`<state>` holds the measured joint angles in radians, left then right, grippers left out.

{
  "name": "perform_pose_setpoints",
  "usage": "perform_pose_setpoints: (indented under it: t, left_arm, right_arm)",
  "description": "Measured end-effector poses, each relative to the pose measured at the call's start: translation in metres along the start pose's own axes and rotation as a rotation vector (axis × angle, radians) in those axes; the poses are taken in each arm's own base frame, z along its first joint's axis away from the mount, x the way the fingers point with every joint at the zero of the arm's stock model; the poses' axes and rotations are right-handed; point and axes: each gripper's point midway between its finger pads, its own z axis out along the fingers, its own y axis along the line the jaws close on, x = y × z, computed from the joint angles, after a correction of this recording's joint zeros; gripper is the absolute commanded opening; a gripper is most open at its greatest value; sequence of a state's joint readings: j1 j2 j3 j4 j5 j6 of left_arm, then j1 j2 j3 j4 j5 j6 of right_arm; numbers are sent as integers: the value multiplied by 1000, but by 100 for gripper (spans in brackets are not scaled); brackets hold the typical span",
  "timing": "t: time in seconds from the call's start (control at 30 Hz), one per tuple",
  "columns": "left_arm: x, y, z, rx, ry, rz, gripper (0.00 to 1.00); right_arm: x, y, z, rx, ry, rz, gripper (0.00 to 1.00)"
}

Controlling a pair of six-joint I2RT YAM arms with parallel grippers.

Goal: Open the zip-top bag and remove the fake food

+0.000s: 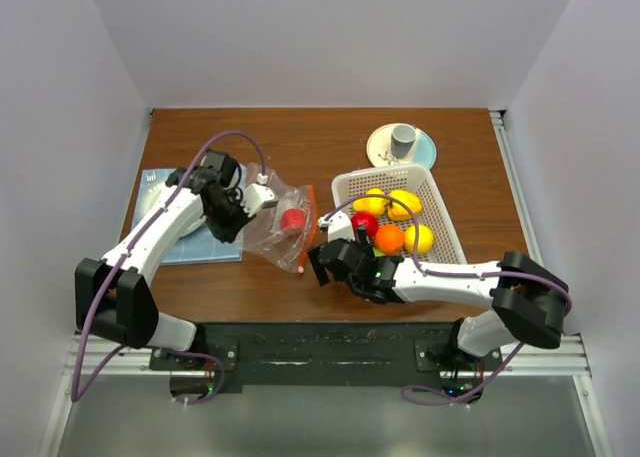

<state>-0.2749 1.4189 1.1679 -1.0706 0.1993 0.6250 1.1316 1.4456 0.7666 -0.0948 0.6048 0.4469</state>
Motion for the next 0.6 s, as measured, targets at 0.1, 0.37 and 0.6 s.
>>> perform_pose_setpoints:
  t: [0.1,0.37,0.6]
  left_arm:
    - [17,3,6,-27,58,16,0]
    - [81,12,22,-140,277,82,42]
    - [81,38,6,-242,270,65,100]
  right_arm:
    - [-5,3,0,-5,-3,-7,99]
    - [-10,23,25,-11,1,-65,99]
    - [-18,42,41,-43,-14,-93,99]
